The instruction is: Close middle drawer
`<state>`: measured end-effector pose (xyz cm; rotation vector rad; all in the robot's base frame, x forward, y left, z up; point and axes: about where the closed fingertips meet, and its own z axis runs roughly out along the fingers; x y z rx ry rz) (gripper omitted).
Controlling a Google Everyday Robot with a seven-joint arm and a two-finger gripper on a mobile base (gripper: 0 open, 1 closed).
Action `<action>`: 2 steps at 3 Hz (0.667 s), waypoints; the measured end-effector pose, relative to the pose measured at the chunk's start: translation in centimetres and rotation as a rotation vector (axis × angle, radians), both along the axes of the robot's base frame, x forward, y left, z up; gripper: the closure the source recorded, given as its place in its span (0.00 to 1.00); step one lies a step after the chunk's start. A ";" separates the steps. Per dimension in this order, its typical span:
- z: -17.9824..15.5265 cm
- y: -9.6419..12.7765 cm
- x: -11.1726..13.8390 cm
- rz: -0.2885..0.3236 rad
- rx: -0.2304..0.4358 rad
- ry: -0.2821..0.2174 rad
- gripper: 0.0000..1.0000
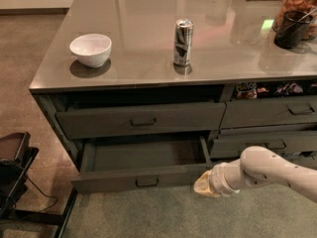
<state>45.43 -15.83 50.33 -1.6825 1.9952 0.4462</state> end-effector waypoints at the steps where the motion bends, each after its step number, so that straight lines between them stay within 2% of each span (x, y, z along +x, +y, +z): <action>1: 0.0 0.0 0.0 0.000 0.000 -0.001 1.00; 2: -1.8 0.1 0.0 0.020 -0.002 -0.035 1.00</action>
Offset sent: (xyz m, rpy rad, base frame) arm 0.0005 0.0006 -0.0434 -0.0071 -0.0931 0.0464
